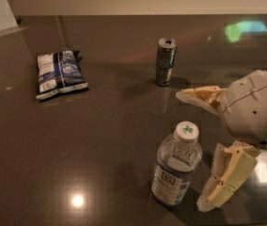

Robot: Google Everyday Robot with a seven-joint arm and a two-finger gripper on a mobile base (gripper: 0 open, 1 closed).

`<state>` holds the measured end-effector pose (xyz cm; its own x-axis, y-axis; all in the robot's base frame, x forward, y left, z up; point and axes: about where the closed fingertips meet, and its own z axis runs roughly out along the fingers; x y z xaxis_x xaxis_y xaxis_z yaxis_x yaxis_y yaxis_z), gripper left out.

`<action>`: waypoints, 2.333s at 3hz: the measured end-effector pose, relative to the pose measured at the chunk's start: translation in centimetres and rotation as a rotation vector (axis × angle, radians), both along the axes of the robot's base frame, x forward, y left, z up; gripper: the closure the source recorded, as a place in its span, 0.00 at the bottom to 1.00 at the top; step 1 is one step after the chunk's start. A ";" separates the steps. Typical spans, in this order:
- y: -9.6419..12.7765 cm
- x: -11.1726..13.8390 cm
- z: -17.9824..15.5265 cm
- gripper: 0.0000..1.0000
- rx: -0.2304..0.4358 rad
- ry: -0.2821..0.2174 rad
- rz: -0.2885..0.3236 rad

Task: Knock blue plastic bottle over

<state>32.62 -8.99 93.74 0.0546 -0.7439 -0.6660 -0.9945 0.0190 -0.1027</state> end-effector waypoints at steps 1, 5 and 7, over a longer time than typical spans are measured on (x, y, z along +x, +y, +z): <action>1.2 -1.0 0.1 0.00 0.040 0.014 0.023; 2.4 -2.0 -0.9 0.72 0.081 0.028 0.031; 7.1 1.0 2.3 1.00 -0.147 -0.052 0.034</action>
Offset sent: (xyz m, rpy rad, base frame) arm -0.0189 0.0220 -0.0172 0.0687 0.0243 0.0409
